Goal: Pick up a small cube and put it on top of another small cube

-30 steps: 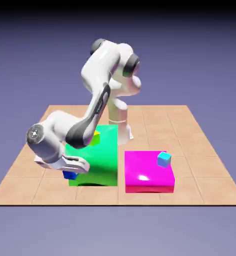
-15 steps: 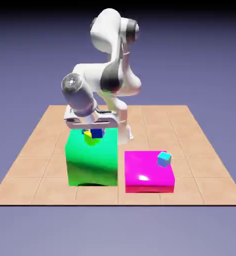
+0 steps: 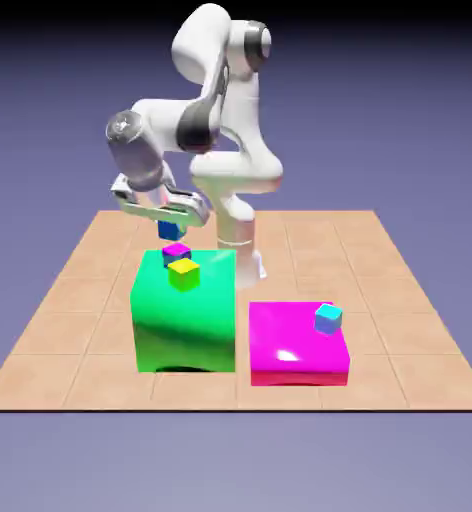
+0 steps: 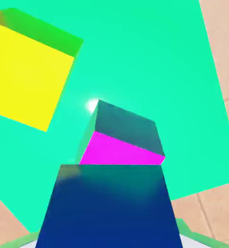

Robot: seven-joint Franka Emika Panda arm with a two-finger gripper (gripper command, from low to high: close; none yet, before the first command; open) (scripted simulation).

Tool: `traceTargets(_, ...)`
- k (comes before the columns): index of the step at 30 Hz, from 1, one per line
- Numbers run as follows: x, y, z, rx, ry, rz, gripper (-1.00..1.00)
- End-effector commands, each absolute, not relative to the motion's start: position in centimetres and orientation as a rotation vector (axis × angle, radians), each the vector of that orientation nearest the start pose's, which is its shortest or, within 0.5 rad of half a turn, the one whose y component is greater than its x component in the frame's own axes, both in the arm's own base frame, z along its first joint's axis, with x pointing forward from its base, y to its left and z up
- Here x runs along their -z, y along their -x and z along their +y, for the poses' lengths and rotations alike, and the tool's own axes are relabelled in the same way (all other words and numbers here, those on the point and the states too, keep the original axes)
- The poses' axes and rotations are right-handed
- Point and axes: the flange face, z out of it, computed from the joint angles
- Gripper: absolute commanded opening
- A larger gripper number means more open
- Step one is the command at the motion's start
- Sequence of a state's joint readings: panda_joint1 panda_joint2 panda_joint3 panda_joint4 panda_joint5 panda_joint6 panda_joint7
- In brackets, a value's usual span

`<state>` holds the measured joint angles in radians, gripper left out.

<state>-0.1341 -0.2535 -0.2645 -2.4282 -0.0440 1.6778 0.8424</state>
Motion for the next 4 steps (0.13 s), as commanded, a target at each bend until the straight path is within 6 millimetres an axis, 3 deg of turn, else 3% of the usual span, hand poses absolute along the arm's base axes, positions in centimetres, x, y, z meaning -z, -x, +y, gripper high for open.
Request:
traceTargets(1,-37.0,-35.8,-15.5,-0.795,2.588,1.769,-1.00)
traceTargets(2,-37.0,-35.8,-15.5,-0.795,2.588,1.769,1.00)
traceTargets(3,-37.0,-35.8,-15.5,-0.795,2.588,1.769,1.00)
traceTargets(4,-38.2,-36.3,-15.7,-0.795,2.588,1.770,1.00)
